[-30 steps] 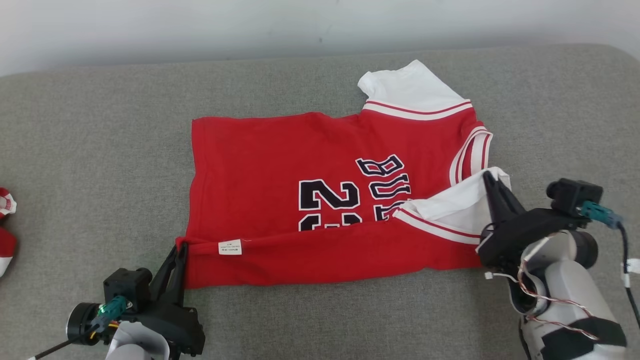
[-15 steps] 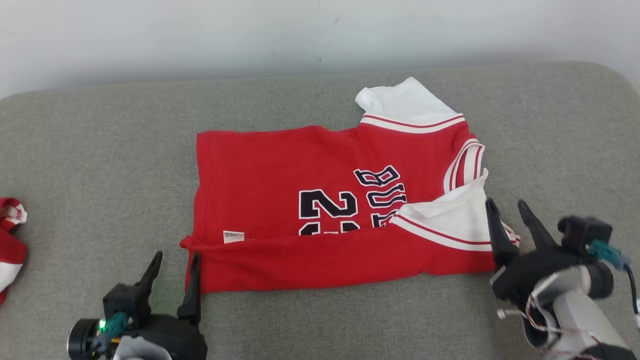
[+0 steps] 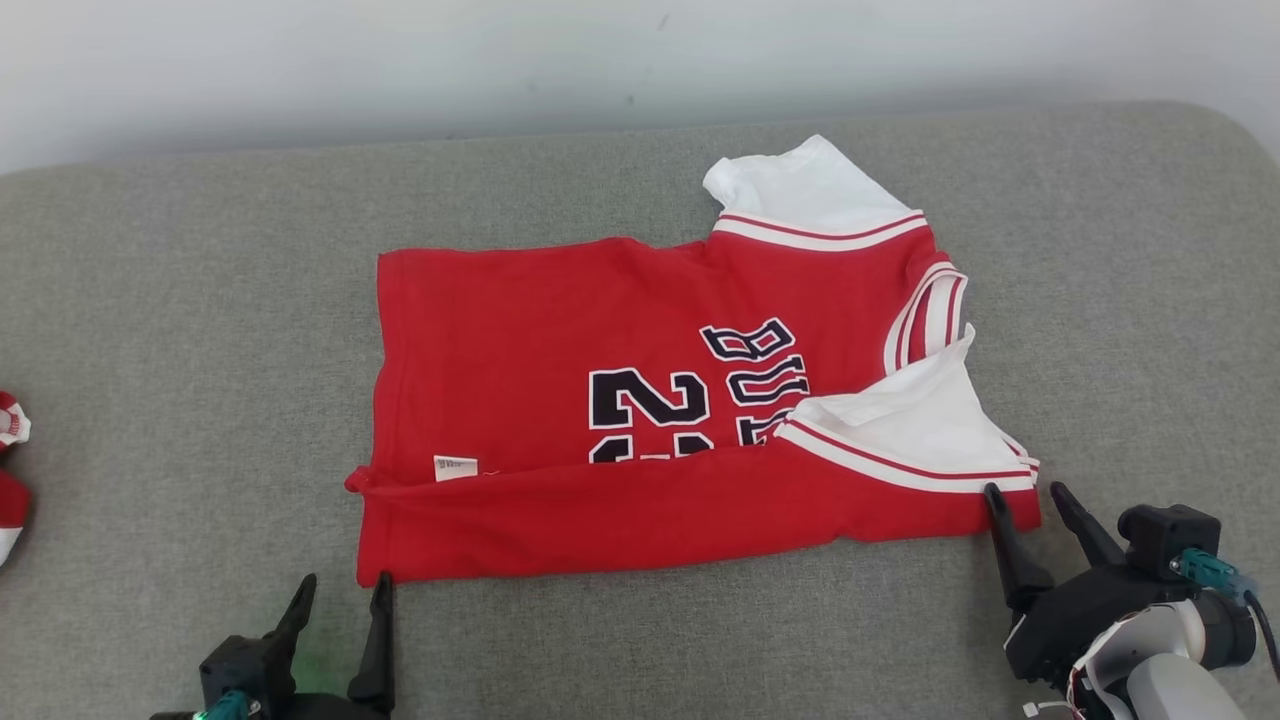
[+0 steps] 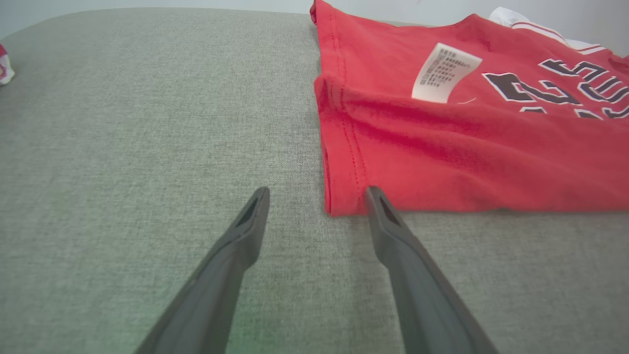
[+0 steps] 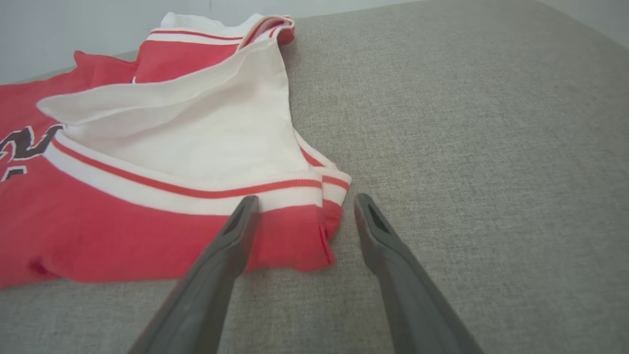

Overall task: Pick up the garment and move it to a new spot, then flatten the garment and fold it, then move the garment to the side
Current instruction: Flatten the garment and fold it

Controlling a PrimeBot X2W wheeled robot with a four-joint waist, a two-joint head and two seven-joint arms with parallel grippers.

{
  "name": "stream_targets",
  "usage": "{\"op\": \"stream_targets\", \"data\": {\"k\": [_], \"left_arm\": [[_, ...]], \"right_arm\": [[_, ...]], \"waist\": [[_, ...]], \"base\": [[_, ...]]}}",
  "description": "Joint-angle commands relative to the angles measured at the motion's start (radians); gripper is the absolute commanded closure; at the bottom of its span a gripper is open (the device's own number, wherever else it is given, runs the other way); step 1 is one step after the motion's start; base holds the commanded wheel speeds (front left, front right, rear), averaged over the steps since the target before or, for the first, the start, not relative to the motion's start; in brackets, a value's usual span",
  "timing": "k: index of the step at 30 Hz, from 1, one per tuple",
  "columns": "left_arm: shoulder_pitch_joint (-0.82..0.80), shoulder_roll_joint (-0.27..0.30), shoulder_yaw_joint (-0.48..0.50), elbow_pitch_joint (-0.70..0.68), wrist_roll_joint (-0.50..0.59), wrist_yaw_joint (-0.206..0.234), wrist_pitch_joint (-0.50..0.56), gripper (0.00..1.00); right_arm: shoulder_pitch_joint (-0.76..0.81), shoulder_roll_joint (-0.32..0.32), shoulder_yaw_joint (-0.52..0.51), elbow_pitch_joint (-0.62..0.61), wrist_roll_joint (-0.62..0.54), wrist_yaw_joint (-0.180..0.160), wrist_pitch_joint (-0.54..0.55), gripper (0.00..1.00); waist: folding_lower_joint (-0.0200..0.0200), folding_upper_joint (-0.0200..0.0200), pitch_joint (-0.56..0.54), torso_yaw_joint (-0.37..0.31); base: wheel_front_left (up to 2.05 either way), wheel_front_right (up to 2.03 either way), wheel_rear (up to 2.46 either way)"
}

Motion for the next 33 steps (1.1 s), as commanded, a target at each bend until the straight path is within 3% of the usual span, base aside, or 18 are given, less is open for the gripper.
{"op": "stream_targets", "data": {"k": [1, 5, 6, 7, 8, 9, 13, 19, 33], "left_arm": [[-0.013, -0.005, 0.003, 0.005, 0.003, -0.002, -0.003, 0.00], [-0.040, -0.013, 0.005, 0.057, -0.009, -0.019, -0.003, 0.00], [-0.046, -0.017, 0.007, 0.069, -0.013, -0.025, -0.003, 0.00], [-0.048, -0.026, 0.007, 0.084, -0.019, -0.034, -0.003, 0.02], [-0.051, -0.038, 0.007, 0.093, -0.026, -0.038, -0.003, 0.56], [-0.056, -0.045, 0.005, 0.101, -0.029, -0.046, -0.003, 1.00], [-0.069, -0.052, -0.003, 0.132, -0.012, -0.061, -0.002, 1.00], [-0.015, -0.054, 0.033, 0.078, 0.012, -0.052, -0.003, 1.00], [0.185, -0.050, 0.073, -0.056, 0.029, -0.011, -0.003, 1.00]], "right_arm": [[-0.006, 0.009, 0.000, 0.005, -0.008, -0.002, 0.000, 0.00], [-0.027, 0.027, 0.010, 0.029, -0.021, -0.002, 0.005, 0.00], [-0.031, 0.028, 0.012, 0.037, -0.022, -0.002, 0.005, 0.17], [-0.033, 0.031, 0.014, 0.045, -0.024, -0.002, 0.003, 0.55], [-0.034, 0.035, 0.017, 0.054, -0.025, -0.002, 0.004, 0.87], [-0.034, 0.040, 0.020, 0.062, -0.024, -0.002, 0.007, 1.00], [-0.034, 0.045, 0.027, 0.077, -0.021, -0.003, -0.013, 1.00], [0.017, 0.046, 0.014, 0.049, 0.010, -0.003, -0.034, 1.00], [0.289, 0.072, -0.068, -0.231, 0.000, -0.003, 0.098, 1.00]], "waist": [[0.0001, 0.0000, 0.007, -0.003], [0.0001, 0.0000, 0.015, -0.011], [0.0001, 0.0000, 0.014, -0.013], [0.0001, 0.0000, 0.012, -0.016], [0.0001, 0.0000, 0.010, -0.017], [0.0001, 0.0000, 0.008, -0.017], [0.0001, 0.0000, -0.008, -0.021], [0.0001, 0.0000, -0.056, -0.014], [0.0001, 0.0000, -0.108, -0.004]], "base": [[0.00, 0.00, 0.00], [0.00, 0.00, 0.00], [0.00, 0.00, 0.00], [0.00, 0.00, 0.00], [0.00, 0.00, 0.00], [0.00, 0.00, 0.00], [0.00, 0.00, 0.00], [0.00, 0.00, 0.00], [0.00, 0.00, 0.00]]}}
